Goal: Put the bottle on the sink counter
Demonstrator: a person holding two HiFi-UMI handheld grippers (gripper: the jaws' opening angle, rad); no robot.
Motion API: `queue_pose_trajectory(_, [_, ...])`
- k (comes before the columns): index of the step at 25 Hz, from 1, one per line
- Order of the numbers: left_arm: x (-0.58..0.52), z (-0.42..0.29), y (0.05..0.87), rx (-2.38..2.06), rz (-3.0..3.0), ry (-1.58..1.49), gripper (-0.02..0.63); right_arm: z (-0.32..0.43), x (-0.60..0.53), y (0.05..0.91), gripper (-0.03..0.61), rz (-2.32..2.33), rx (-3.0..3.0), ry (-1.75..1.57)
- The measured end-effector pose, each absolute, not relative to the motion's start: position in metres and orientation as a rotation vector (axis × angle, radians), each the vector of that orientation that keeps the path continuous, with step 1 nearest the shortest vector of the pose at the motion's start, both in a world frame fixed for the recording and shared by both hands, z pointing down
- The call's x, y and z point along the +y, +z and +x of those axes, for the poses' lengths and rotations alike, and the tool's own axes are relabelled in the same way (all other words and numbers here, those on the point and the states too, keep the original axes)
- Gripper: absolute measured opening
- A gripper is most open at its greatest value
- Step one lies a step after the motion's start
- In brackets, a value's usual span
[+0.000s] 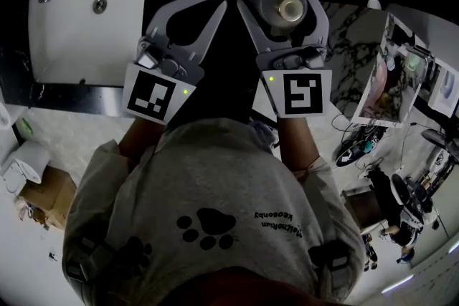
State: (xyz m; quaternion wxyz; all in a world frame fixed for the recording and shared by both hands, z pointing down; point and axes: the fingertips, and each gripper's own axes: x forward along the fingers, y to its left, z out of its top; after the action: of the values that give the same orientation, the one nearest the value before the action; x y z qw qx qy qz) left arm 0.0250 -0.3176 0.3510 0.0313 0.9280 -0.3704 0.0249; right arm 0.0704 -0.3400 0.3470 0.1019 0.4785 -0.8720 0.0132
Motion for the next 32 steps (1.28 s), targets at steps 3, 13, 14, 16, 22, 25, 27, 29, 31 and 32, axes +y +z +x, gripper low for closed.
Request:
queue_pose_trajectory(3, [-0.327, 0.025, 0.358, -1.146, 2.854, 0.075, 0.002, 0.07, -0.35, 0.355, 0.336, 1.405, -2.571, 0.036])
queue_pose_trajectory(13, [-0.35, 0.024, 0.381, -1.17, 2.799, 0.054, 0.002, 0.068, -0.383, 0.38, 0.336, 1.391, -2.564, 0.052])
queue_pose_trajectory(14, [-0.352, 0.024, 0.384, -1.172, 2.793, 0.055, 0.002, 0.068, -0.386, 0.383, 0.336, 1.387, -2.562, 0.053])
queue_pose_trajectory(16, [-0.356, 0.025, 0.388, -1.177, 2.785, 0.06, 0.002, 0.068, -0.391, 0.388, 0.336, 1.381, -2.561, 0.052])
queue_pose_trajectory(22, [-0.372, 0.025, 0.398, -1.195, 2.778, 0.077, 0.002, 0.066, -0.41, 0.405, 0.336, 1.363, -2.556, 0.054])
queue_pose_trajectory(25, [-0.378, 0.027, 0.402, -1.203, 2.767, 0.076, 0.002, 0.066, -0.417, 0.413, 0.336, 1.356, -2.546, 0.066])
queue_pose_trajectory(27, [-0.381, 0.028, 0.405, -1.204, 2.764, 0.081, 0.002, 0.066, -0.422, 0.419, 0.336, 1.353, -2.541, 0.073])
queue_pose_trajectory(29, [-0.384, 0.03, 0.41, -1.199, 2.759, 0.09, 0.002, 0.067, -0.428, 0.425, 0.336, 1.349, -2.533, 0.08])
queue_pose_trajectory(31, [-0.386, 0.031, 0.414, -1.193, 2.752, 0.096, 0.002, 0.067, -0.433, 0.432, 0.336, 1.343, -2.526, 0.084])
queue_pose_trajectory(32, [-0.387, 0.031, 0.416, -1.191, 2.749, 0.099, 0.002, 0.067, -0.435, 0.435, 0.336, 1.339, -2.521, 0.088])
